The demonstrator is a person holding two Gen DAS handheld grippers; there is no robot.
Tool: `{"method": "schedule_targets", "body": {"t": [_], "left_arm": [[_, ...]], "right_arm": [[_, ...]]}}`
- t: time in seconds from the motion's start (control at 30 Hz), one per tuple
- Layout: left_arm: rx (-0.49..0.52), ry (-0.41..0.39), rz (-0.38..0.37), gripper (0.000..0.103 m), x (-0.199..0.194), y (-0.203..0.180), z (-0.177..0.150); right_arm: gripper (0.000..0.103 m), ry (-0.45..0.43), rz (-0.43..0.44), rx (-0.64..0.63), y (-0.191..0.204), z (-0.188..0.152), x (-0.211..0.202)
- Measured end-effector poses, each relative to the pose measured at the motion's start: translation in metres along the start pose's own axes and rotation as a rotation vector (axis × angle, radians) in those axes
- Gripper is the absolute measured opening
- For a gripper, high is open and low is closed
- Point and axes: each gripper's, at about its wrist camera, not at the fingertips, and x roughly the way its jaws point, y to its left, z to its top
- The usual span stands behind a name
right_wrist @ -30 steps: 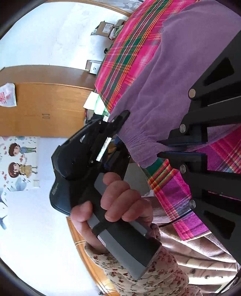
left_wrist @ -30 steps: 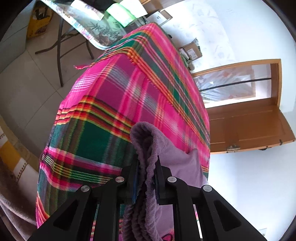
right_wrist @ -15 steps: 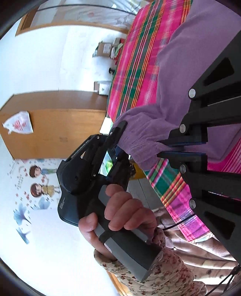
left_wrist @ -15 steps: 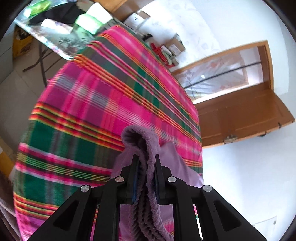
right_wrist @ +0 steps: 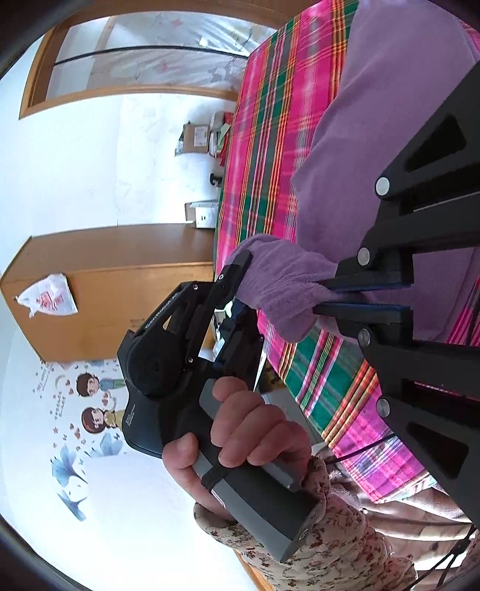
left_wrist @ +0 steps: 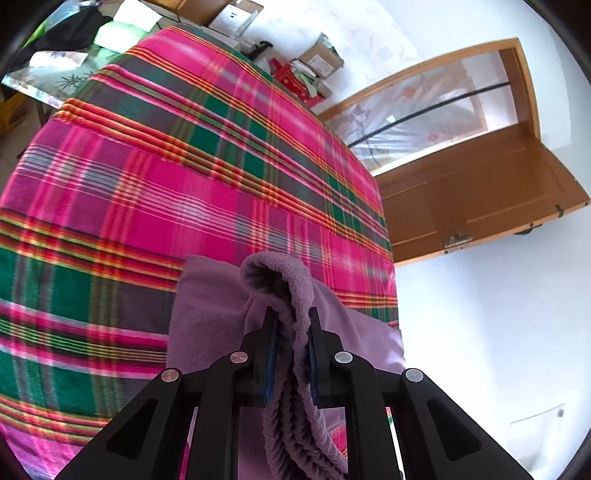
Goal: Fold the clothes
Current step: 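Fold the held edge over the fleece and open the left gripper, then grasp the folded fleece edge with the right gripper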
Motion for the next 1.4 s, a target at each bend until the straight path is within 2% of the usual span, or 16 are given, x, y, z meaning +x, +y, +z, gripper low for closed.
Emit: {"method": "schedule_targets", "body": {"t": [0.3, 0.43, 0.57, 0.8, 0.87, 0.97, 1.07, 1.13, 1.27, 1.4], "left_arm": [[-0.002, 0.058, 0.024, 0.015, 0.033, -0.008, -0.003], [-0.019, 0.082, 0.004, 0.024, 0.046, -0.005, -0.005], [-0.024, 0.093, -0.012, 0.025, 0.055, -0.005, -0.006], [-0.035, 0.040, -0.075, 0.026, 0.043, 0.004, -0.014], [-0.049, 0.005, -0.094, 0.036, 0.036, 0.008, -0.016], [-0.051, -0.032, -0.113, 0.037, 0.029, 0.012, -0.019], [-0.035, -0.018, -0.070, 0.037, 0.030, 0.016, -0.023], [-0.033, -0.021, -0.043, 0.037, 0.030, 0.023, -0.028], [-0.042, -0.051, -0.018, 0.037, 0.026, 0.037, -0.038], [-0.040, -0.068, 0.000, 0.037, 0.022, 0.045, -0.046]], "right_arm": [[0.005, 0.048, -0.025, 0.062, -0.027, -0.017, 0.001], [0.005, 0.080, -0.033, 0.099, -0.041, -0.026, 0.004], [0.007, 0.114, -0.024, 0.141, -0.055, -0.034, 0.008], [0.008, 0.156, 0.012, 0.218, -0.077, -0.046, 0.015], [0.008, 0.158, 0.017, 0.228, -0.080, -0.047, 0.016], [0.009, 0.155, 0.038, 0.239, -0.084, -0.048, 0.016], [0.022, 0.150, 0.057, 0.229, -0.087, -0.047, 0.014], [0.038, 0.125, 0.079, 0.231, -0.090, -0.046, 0.010], [0.048, 0.125, 0.174, 0.298, -0.103, -0.042, 0.009], [0.049, 0.184, 0.261, 0.372, -0.121, -0.037, 0.025]]}}
